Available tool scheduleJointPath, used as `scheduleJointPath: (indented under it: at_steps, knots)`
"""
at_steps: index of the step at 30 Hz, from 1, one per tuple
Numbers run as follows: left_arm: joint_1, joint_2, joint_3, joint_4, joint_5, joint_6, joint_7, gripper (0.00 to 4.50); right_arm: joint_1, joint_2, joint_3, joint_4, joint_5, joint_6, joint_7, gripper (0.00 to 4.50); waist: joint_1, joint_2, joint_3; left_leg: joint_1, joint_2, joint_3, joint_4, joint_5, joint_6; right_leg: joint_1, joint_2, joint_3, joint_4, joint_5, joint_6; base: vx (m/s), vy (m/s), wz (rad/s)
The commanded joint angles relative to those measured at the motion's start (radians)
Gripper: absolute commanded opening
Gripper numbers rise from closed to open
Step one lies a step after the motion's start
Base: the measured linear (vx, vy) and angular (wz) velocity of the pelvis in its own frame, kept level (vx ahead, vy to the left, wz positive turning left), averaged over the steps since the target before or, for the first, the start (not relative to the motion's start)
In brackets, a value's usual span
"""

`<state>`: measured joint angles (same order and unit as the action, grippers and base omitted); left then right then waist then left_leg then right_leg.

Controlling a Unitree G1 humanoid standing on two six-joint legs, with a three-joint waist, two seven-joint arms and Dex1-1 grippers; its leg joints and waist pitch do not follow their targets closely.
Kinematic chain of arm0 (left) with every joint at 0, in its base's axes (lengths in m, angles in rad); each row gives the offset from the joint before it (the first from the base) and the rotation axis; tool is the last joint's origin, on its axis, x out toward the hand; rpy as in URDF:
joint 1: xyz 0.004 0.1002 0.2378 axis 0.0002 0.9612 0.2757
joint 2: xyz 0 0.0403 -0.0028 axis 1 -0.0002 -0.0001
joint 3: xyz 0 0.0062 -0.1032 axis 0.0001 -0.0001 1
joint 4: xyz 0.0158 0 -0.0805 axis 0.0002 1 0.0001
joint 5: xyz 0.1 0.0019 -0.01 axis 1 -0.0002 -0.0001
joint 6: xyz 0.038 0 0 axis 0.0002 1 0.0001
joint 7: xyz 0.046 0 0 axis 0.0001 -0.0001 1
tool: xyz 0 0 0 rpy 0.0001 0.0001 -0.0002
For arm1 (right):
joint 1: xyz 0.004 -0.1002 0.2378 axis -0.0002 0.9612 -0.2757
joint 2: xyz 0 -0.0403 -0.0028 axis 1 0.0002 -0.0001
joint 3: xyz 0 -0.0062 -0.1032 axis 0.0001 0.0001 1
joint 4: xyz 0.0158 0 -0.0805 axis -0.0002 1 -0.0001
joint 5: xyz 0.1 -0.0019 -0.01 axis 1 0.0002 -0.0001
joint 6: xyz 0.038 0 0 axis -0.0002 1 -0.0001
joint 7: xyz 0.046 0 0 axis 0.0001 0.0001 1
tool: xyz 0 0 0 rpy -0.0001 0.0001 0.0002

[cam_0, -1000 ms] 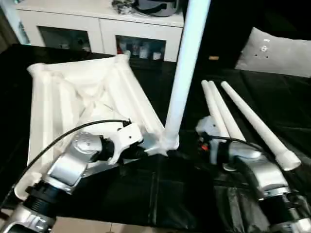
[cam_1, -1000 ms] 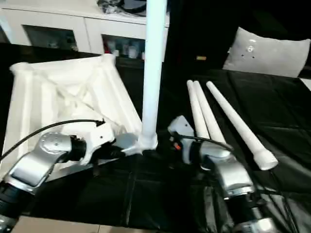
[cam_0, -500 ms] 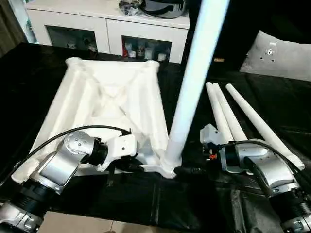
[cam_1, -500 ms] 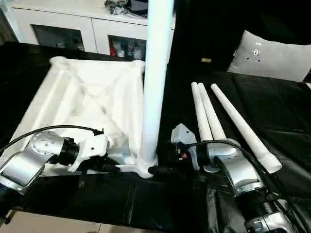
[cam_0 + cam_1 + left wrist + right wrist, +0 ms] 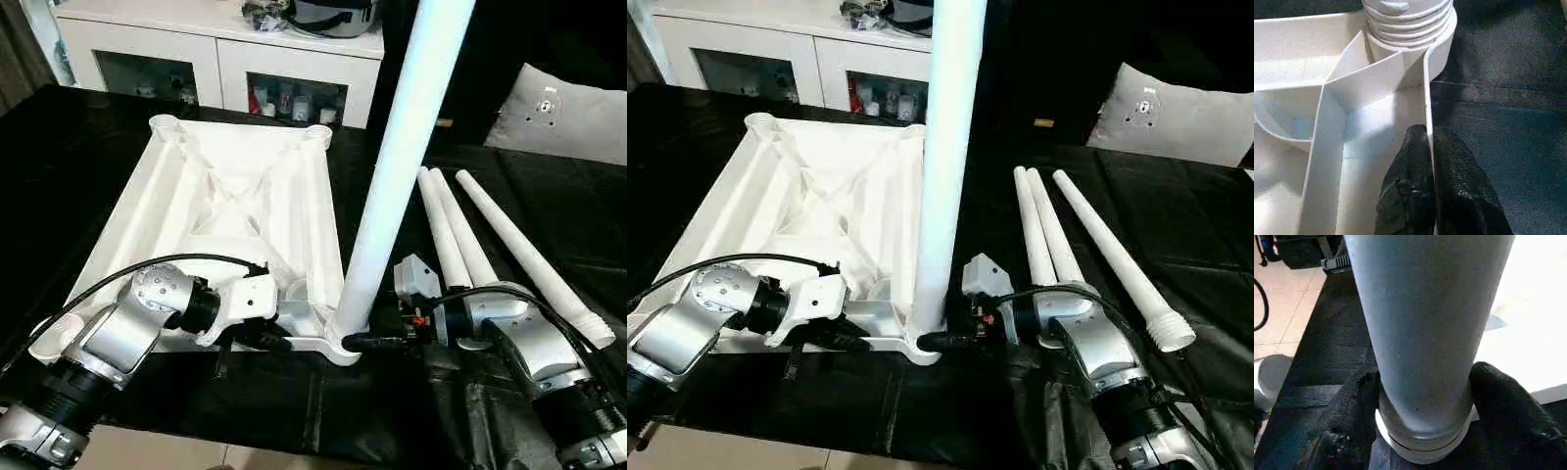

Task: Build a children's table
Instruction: Rotate leg to tighten

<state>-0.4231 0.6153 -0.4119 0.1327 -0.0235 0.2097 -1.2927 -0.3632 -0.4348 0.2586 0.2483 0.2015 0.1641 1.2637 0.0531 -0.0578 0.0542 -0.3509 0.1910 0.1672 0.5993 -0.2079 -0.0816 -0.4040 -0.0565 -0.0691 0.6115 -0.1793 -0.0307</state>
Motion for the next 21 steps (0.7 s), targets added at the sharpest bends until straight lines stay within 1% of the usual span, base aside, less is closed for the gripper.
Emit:
scheduleJointPath:
  at_steps: [1, 3, 4, 6, 7, 9, 11, 12, 13, 14, 15, 16, 17, 18, 19, 20, 21]
  knots:
    - [-0.018, -0.012, -0.039, -0.009, 0.014, -0.032, -0.033, 0.0, 0.005, 0.002, 0.015, -0.002, -0.009, -0.009, 0.002, 2.59, -0.003, 0.006, -0.061, 0.0, 0.042, -0.006, -0.068, -0.116, 0.046, 0.056, -0.079, 0.056, -0.069, -0.231, -0.187, 0.0, 0.0, 0.0]
    - [-0.02, -0.013, -0.039, -0.002, 0.015, -0.033, -0.029, 0.0, 0.01, 0.004, 0.018, -0.006, -0.007, -0.003, 0.002, 2.59, -0.003, 0.006, -0.062, 0.001, 0.042, -0.006, -0.069, -0.118, 0.046, 0.056, -0.079, 0.056, -0.069, -0.23, -0.189, 0.0, 0.0, 0.0]
    - [-0.02, -0.015, -0.038, 0.001, 0.014, -0.031, -0.025, 0.0, 0.017, 0.006, 0.021, -0.014, -0.005, 0.007, 0.001, 2.59, -0.003, 0.009, -0.061, 0.002, 0.042, -0.006, -0.069, -0.124, 0.044, 0.055, -0.079, 0.056, -0.07, -0.236, -0.188, 0.0, 0.0, 0.0]
    - [-0.018, -0.018, -0.033, 0.002, 0.011, -0.022, -0.017, 0.0, 0.029, 0.01, 0.024, -0.026, 0.001, 0.025, -0.006, 2.58, -0.002, 0.007, -0.06, 0.002, 0.042, -0.006, -0.069, -0.134, 0.041, 0.056, -0.08, 0.056, -0.072, -0.254, -0.183, 0.0, 0.0, 0.0]
    - [-0.017, -0.022, -0.029, 0.001, 0.008, -0.014, -0.01, 0.0, 0.036, 0.013, 0.025, -0.035, 0.007, 0.04, -0.011, 2.57, -0.002, 0.009, -0.059, 0.002, 0.042, -0.007, -0.07, -0.135, 0.039, 0.056, -0.079, 0.056, -0.073, -0.263, -0.179, 0.0, 0.0, 0.0]
    - [-0.014, -0.029, -0.022, -0.003, 0.006, 0.008, 0.006, 0.0, 0.046, 0.018, 0.024, -0.049, 0.017, 0.068, -0.022, 2.57, -0.003, 0.007, -0.06, 0.003, 0.042, -0.006, -0.071, -0.135, 0.037, 0.056, -0.078, 0.056, -0.073, -0.262, -0.177, 0.0, 0.0, 0.0]
    - [-0.01, -0.061, 0.004, -0.02, -0.009, 0.079, 0.062, 0.0, 0.068, 0.044, 0.013, -0.081, 0.036, 0.145, -0.078, 2.57, -0.001, 0.009, -0.058, 0.004, 0.043, -0.006, -0.072, -0.141, 0.033, 0.055, -0.079, 0.057, -0.074, -0.269, -0.177, 0.0, 0.0, 0.0]
    - [-0.011, -0.093, 0.024, -0.035, -0.019, 0.143, 0.112, 0.0, 0.078, 0.072, 0.006, -0.088, 0.032, 0.176, -0.134, 2.57, 0.0, 0.009, -0.058, 0.006, 0.043, -0.007, -0.073, -0.147, 0.029, 0.054, -0.079, 0.056, -0.075, -0.281, -0.175, 0.0, 0.0, 0.0]
    - [-0.011, -0.094, 0.025, -0.035, -0.019, 0.145, 0.114, 0.0, 0.078, 0.073, 0.006, -0.088, 0.031, 0.176, -0.136, 2.56, -0.001, 0.008, -0.055, 0.005, 0.042, -0.007, -0.073, -0.162, 0.02, 0.053, -0.079, 0.055, -0.079, -0.32, -0.167, 0.0, 0.0, 0.0]
    - [-0.014, -0.117, 0.038, -0.043, -0.023, 0.189, 0.152, 0.0, 0.084, 0.095, 0.002, -0.087, 0.021, 0.19, -0.182, 2.56, -0.004, 0.009, -0.054, 0.005, 0.041, -0.008, -0.074, -0.186, 0.011, 0.052, -0.081, 0.054, -0.084, -0.373, -0.152, 0.0, 0.0, 0.0]
    - [-0.016, -0.131, 0.045, -0.045, -0.023, 0.208, 0.174, 0.0, 0.086, 0.108, 0.001, -0.085, 0.015, 0.196, -0.206, 2.56, -0.006, 0.009, -0.053, 0.005, 0.04, -0.008, -0.074, -0.194, 0.007, 0.051, -0.081, 0.053, -0.087, -0.394, -0.145, 0.0, 0.0, 0.0]
    - [-0.022, -0.165, 0.061, -0.048, -0.022, 0.249, 0.225, 0.0, 0.088, 0.142, -0.006, -0.08, 0.005, 0.216, -0.265, 2.56, -0.007, 0.005, -0.051, 0.007, 0.037, -0.009, -0.072, -0.213, 0.002, 0.047, -0.081, 0.052, -0.094, -0.451, -0.123, 0.0, 0.0, 0.0]
    - [-0.025, -0.181, 0.067, -0.051, -0.023, 0.267, 0.246, 0.0, 0.087, 0.159, -0.011, -0.078, 0.003, 0.229, -0.293, 2.56, -0.013, 0.003, -0.05, 0.004, 0.035, -0.011, -0.073, -0.22, 0.0, 0.047, -0.081, 0.05, -0.099, -0.493, -0.104, 0.0, 0.0, 0.0]
    - [-0.039, -0.257, 0.1, -0.058, -0.024, 0.358, 0.346, 0.0, 0.077, 0.246, -0.043, -0.06, -0.002, 0.29, -0.429, 2.56, -0.014, 0.003, -0.05, 0.002, 0.033, -0.013, -0.074, -0.221, 0.0, 0.049, -0.082, 0.048, -0.101, -0.512, -0.094, 0.0, 0.0, 0.0]
    - [-0.041, -0.262, 0.102, -0.058, -0.024, 0.365, 0.353, 0.0, 0.076, 0.253, -0.045, -0.059, -0.002, 0.295, -0.44, 2.56, -0.025, 0.003, -0.05, 0.002, 0.033, -0.013, -0.073, -0.221, -0.01, 0.044, -0.08, 0.047, -0.104, -0.528, -0.087, 0.0, 0.0, 0.0]
    - [-0.052, -0.304, 0.116, -0.057, -0.016, 0.404, 0.408, 0.0, 0.068, 0.302, -0.066, -0.049, 0.001, 0.326, -0.508, 2.56, -0.031, 0.001, -0.05, 0.0, 0.029, -0.017, -0.072, -0.231, -0.011, 0.047, -0.081, 0.041, -0.108, -0.563, -0.069, 0.0, 0.0, 0.0]
    - [-0.052, -0.304, 0.116, -0.057, -0.016, 0.404, 0.408, 0.0, 0.068, 0.302, -0.066, -0.049, 0.001, 0.326, -0.508, 2.56, -0.034, 0.002, -0.05, 0.0, 0.029, -0.018, -0.072, -0.236, -0.009, 0.046, -0.082, 0.04, -0.111, -0.574, -0.064, 0.0, 0.0, 0.0]
